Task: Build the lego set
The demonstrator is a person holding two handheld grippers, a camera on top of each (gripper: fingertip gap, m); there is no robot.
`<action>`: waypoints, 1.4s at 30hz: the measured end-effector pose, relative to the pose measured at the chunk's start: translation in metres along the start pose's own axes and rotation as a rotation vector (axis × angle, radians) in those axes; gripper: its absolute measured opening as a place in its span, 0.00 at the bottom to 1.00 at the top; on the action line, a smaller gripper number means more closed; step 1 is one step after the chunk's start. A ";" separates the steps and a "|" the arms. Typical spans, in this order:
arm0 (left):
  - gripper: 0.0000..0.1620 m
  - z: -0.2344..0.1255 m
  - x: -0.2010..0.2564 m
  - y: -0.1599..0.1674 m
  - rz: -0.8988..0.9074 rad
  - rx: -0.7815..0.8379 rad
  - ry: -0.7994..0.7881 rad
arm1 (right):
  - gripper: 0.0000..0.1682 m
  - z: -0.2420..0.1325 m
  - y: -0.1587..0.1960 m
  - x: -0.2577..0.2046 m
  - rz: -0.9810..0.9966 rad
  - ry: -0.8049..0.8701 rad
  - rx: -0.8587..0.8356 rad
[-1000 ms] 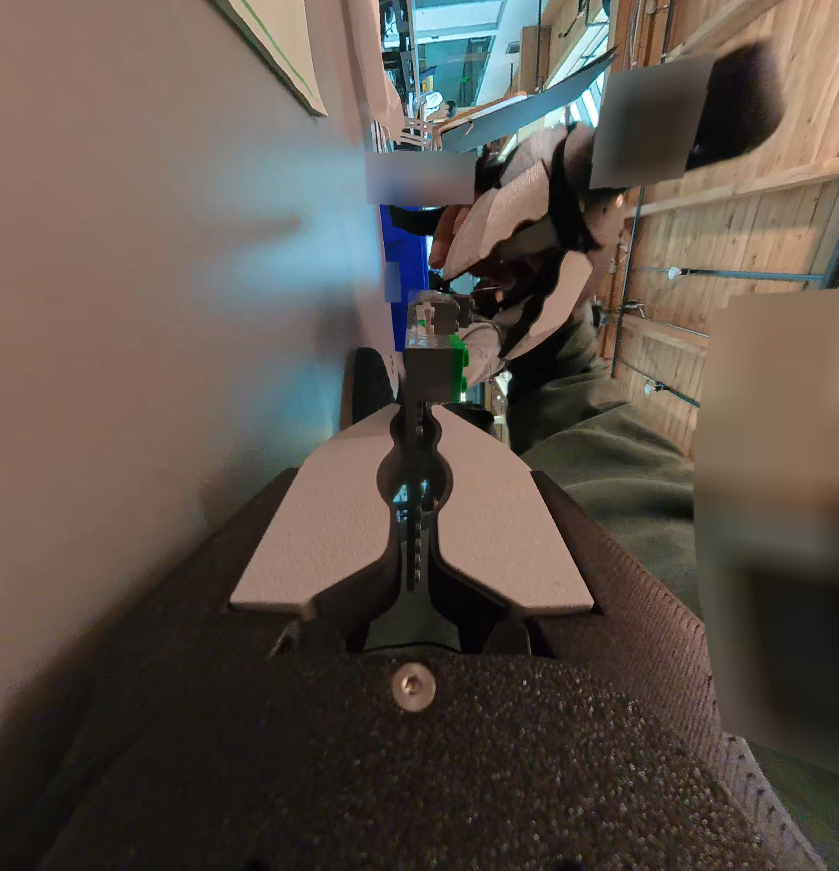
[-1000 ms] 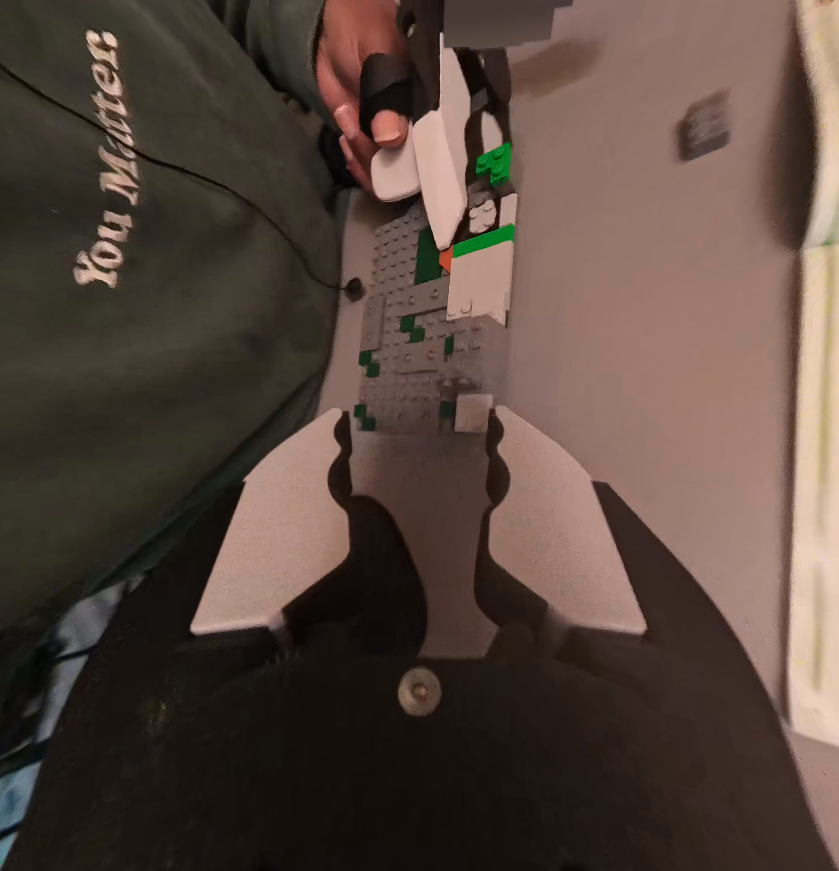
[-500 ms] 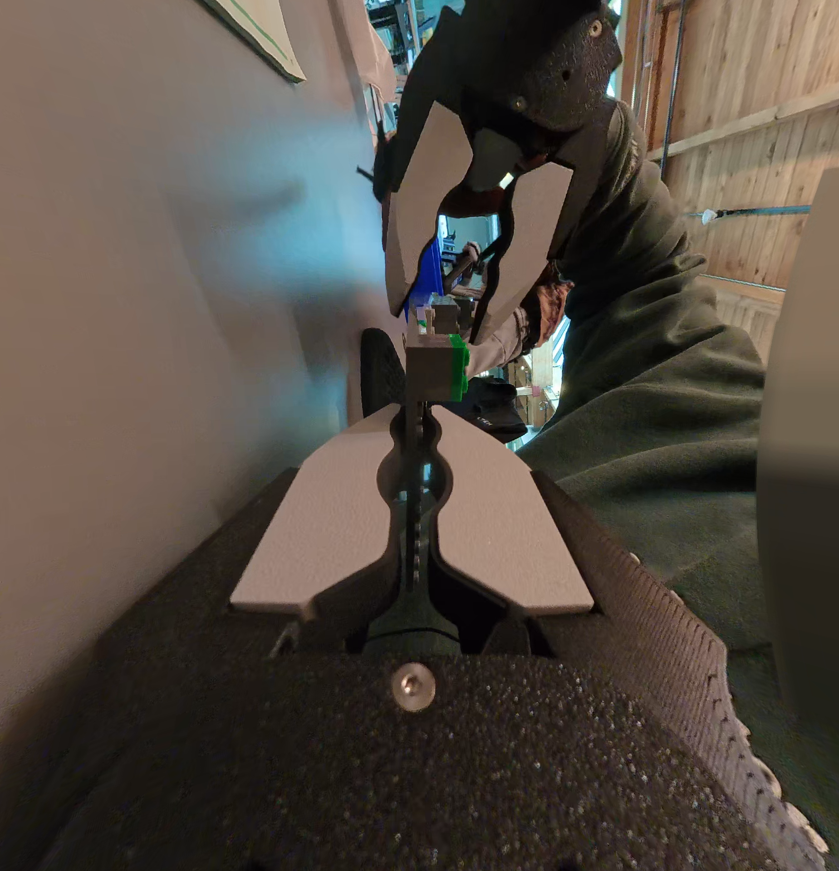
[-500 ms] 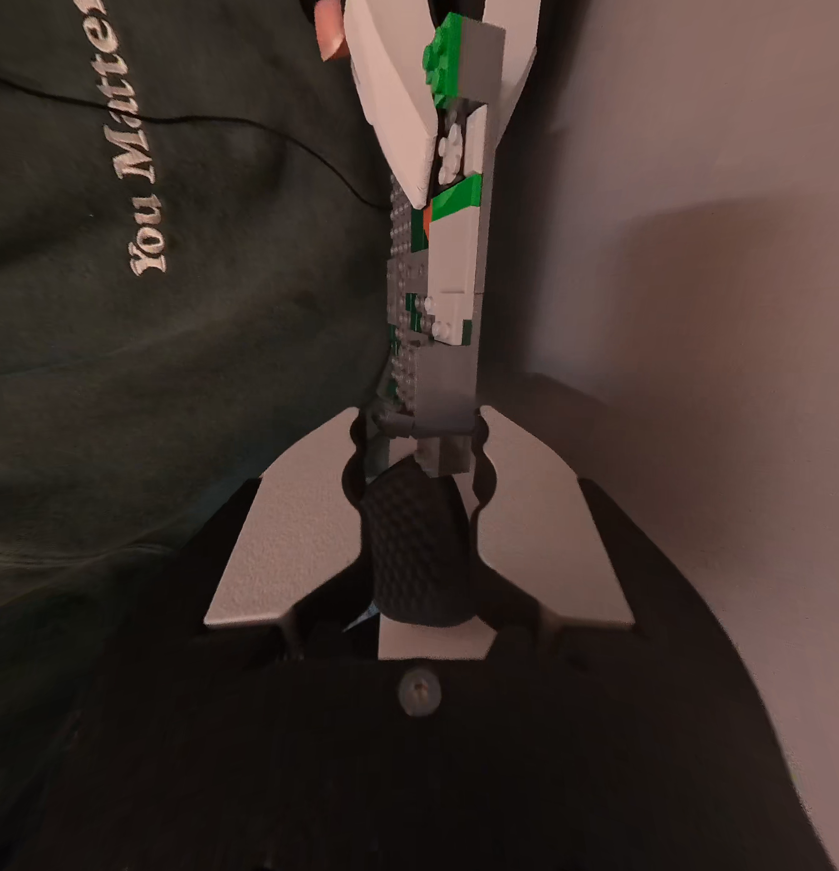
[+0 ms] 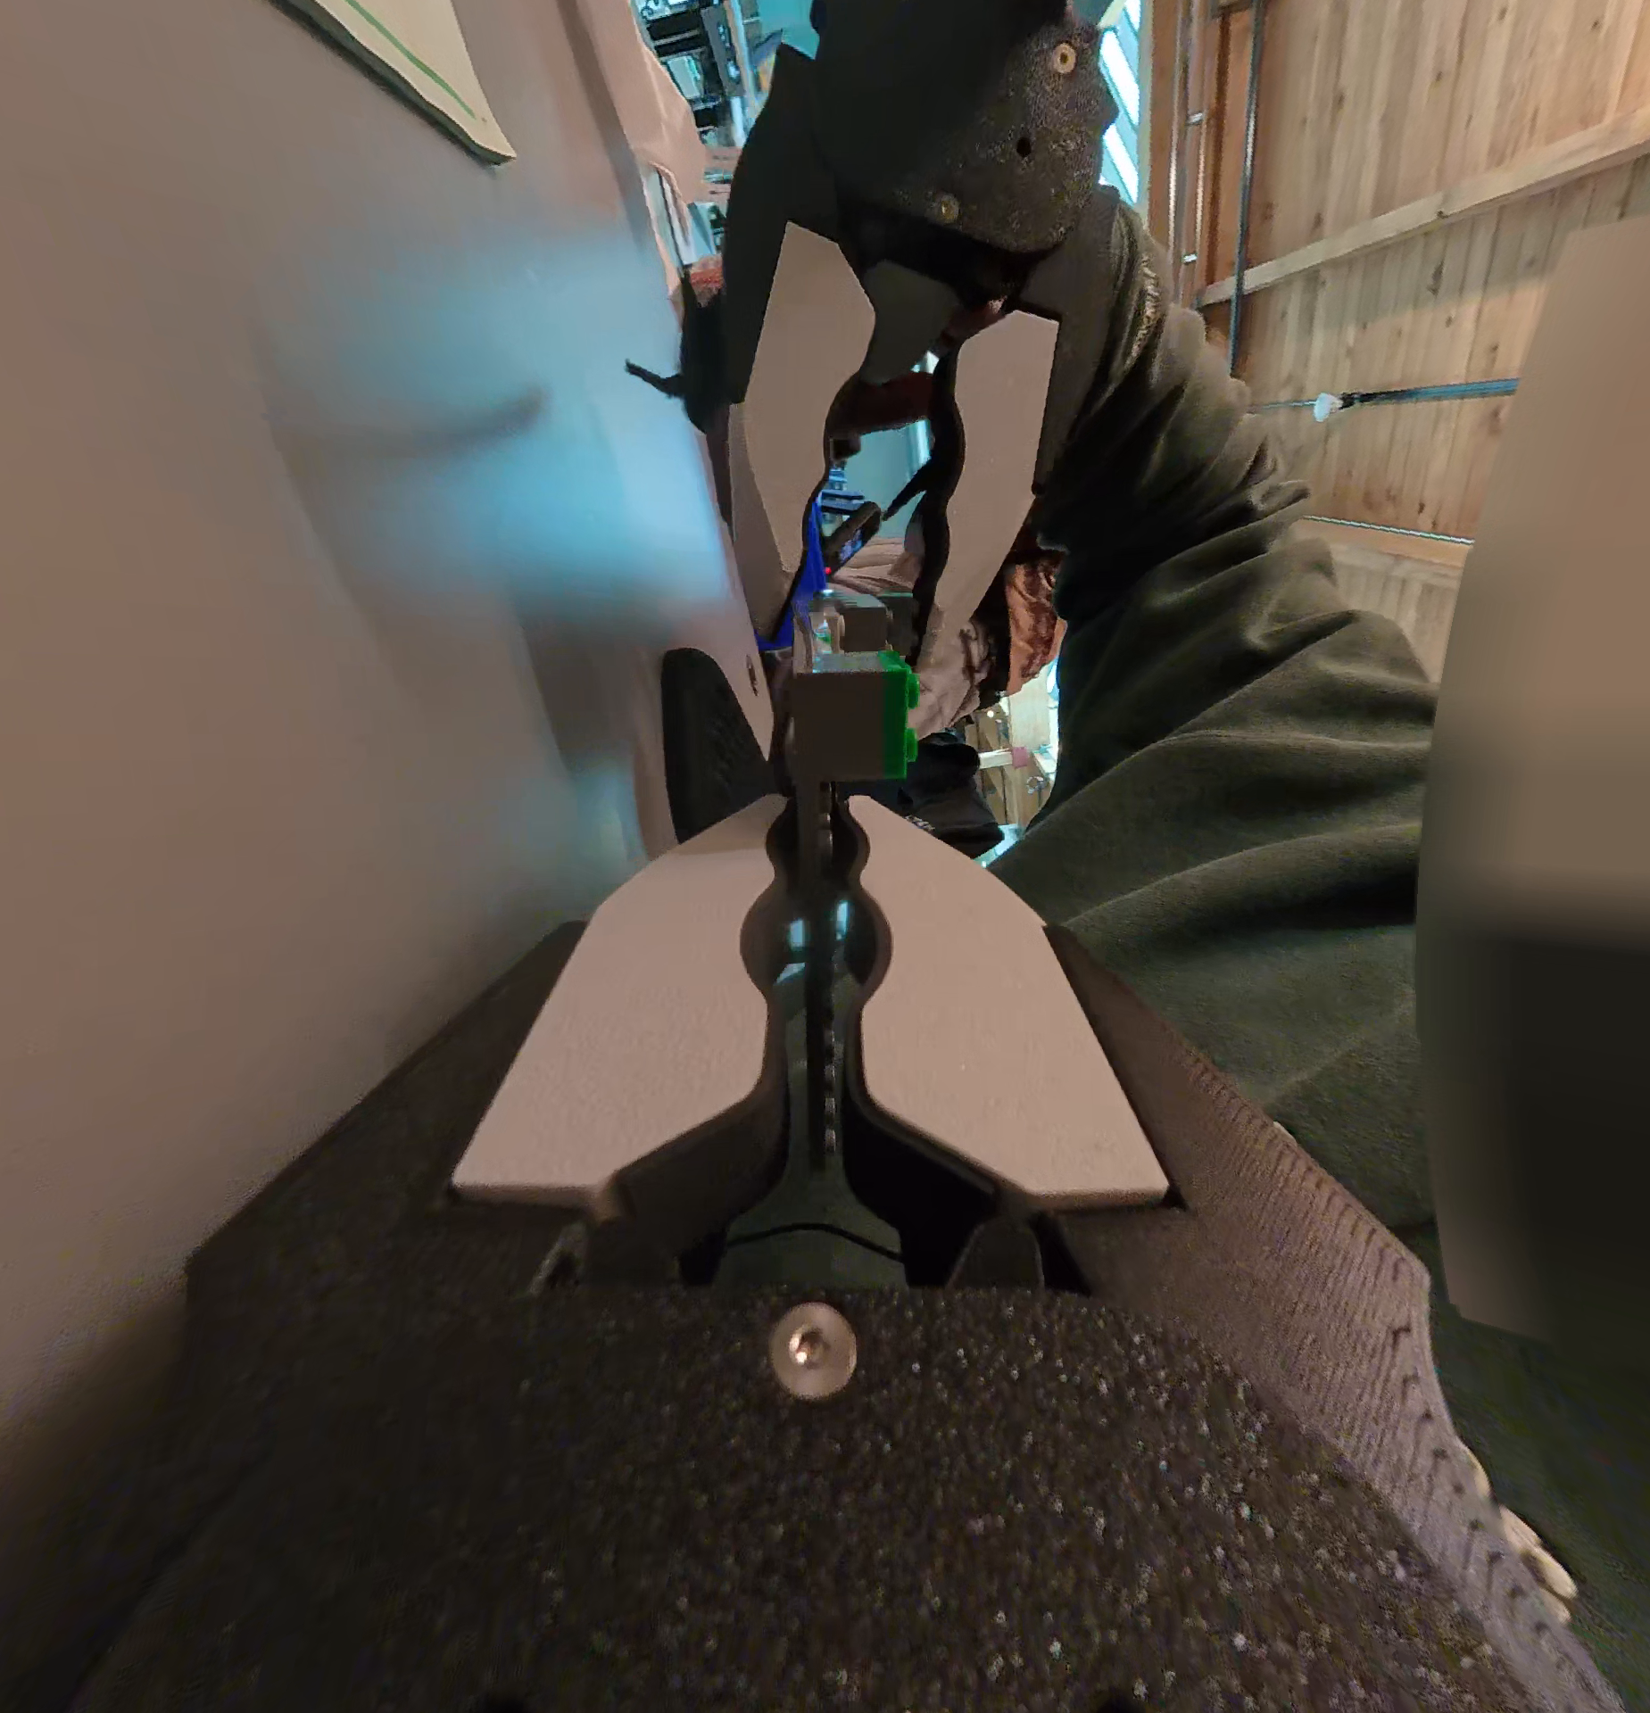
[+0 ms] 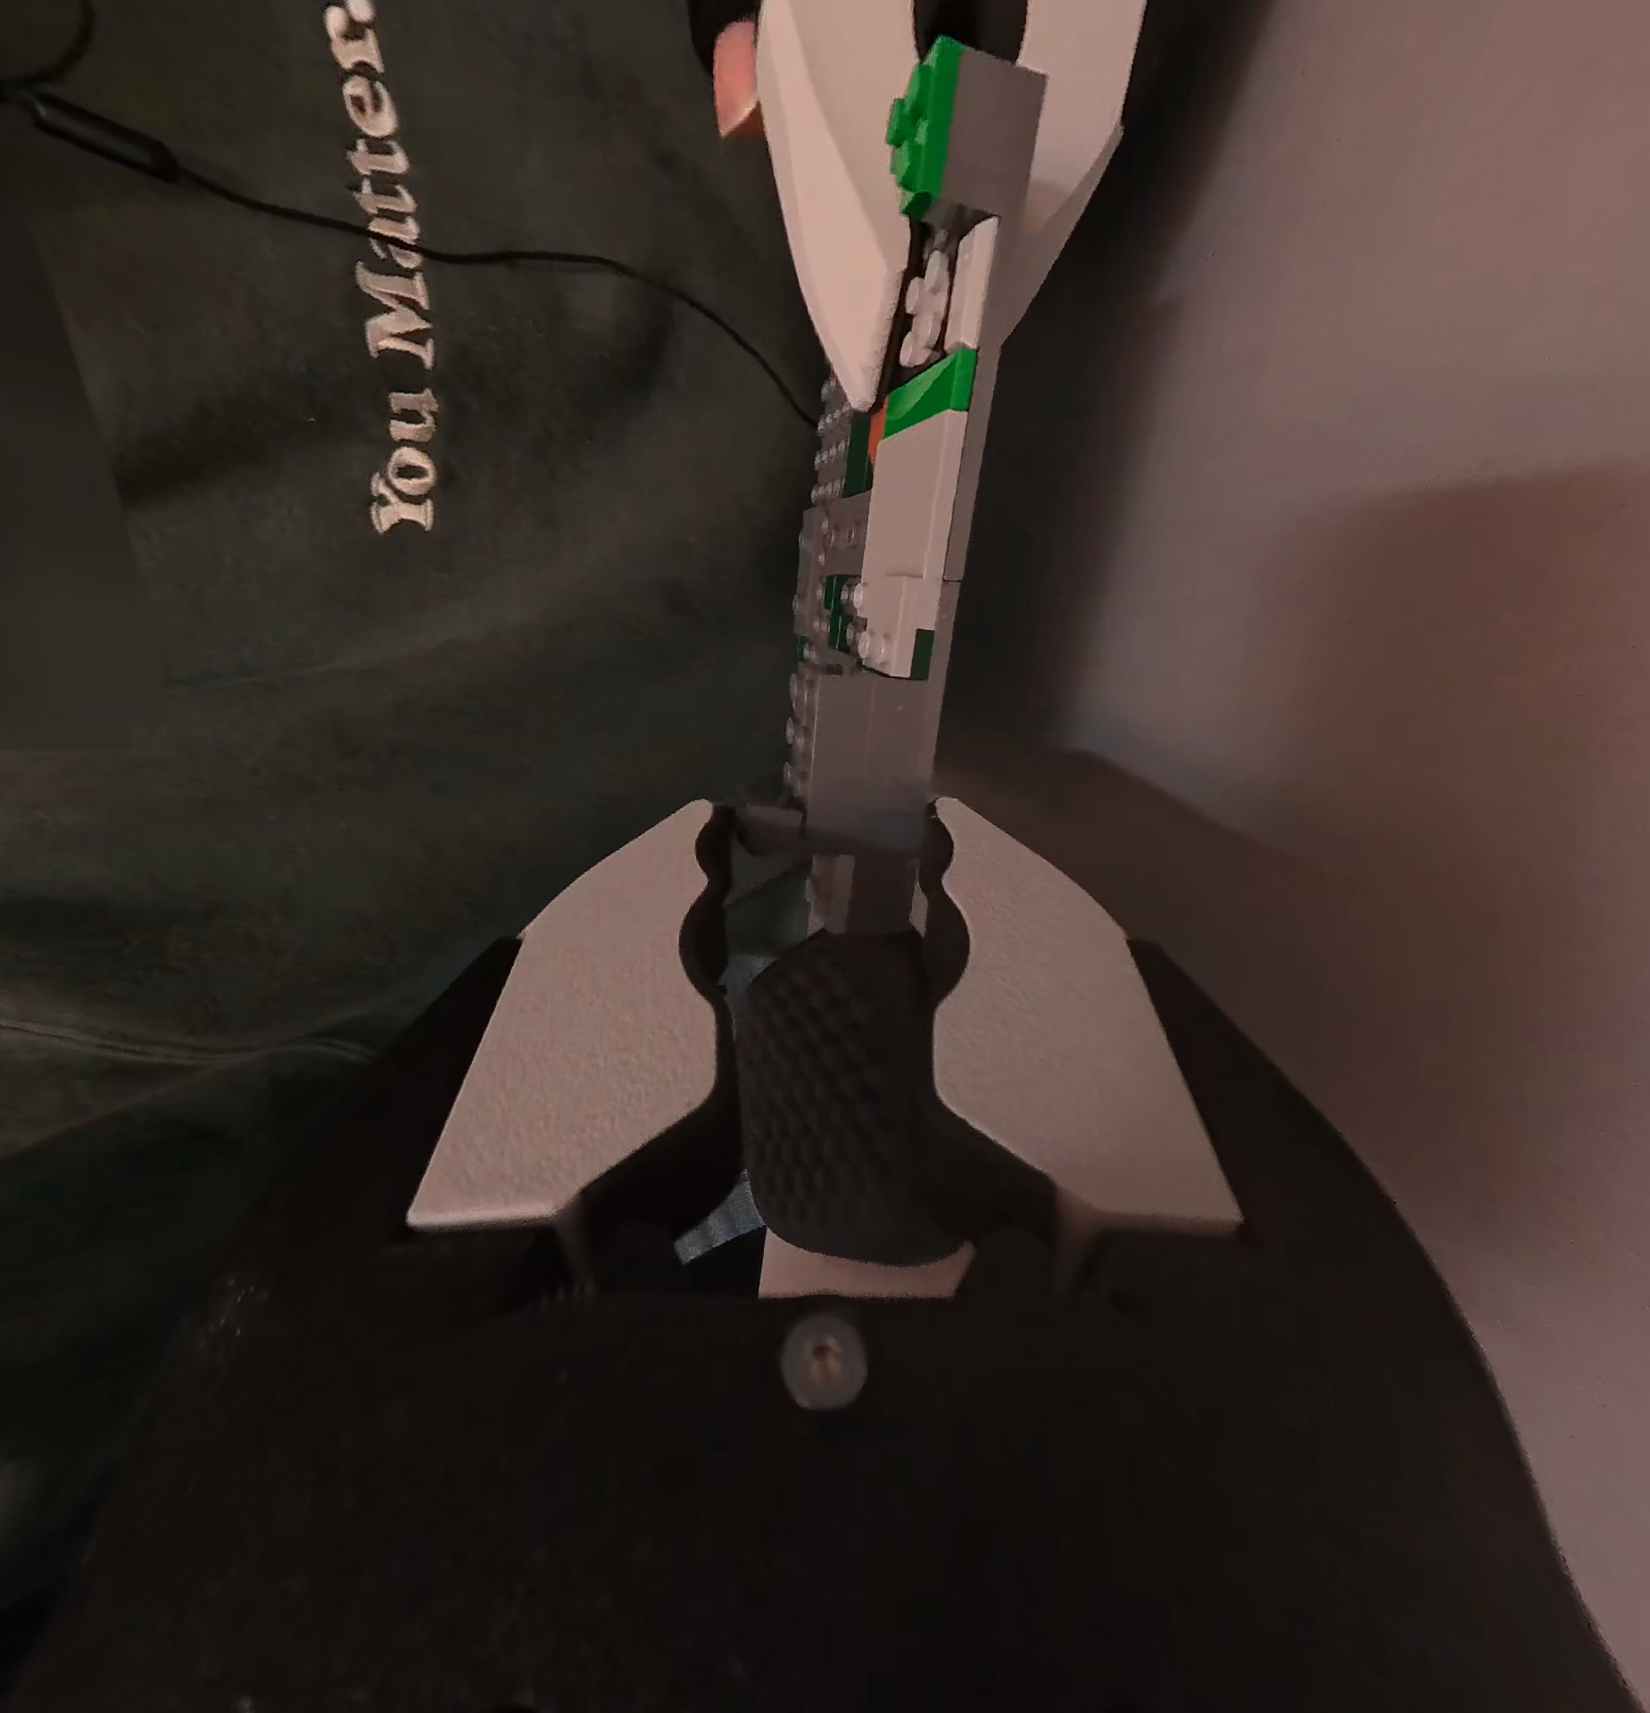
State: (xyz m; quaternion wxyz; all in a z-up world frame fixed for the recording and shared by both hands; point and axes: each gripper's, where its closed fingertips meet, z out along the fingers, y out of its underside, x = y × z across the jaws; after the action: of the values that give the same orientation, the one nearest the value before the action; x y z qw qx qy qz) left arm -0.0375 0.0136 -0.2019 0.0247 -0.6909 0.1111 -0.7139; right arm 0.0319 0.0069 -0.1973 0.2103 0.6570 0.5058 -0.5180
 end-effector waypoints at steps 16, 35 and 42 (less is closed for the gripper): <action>0.05 -0.010 0.014 0.009 -0.005 -0.004 0.077 | 0.22 0.014 -0.008 -0.011 -0.154 0.040 0.090; 0.05 -0.019 0.033 0.030 0.126 -0.062 0.129 | 0.21 0.032 -0.011 -0.035 -0.297 0.078 0.111; 0.05 -0.019 0.027 0.031 0.124 -0.050 0.097 | 0.21 0.033 -0.010 -0.030 -0.260 0.079 0.157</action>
State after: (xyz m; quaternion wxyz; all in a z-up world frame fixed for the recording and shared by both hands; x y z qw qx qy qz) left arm -0.0610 -0.0193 -0.1820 0.0459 -0.6476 0.1725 -0.7408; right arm 0.0093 -0.0284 -0.1806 0.0695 0.6202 0.5524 -0.5526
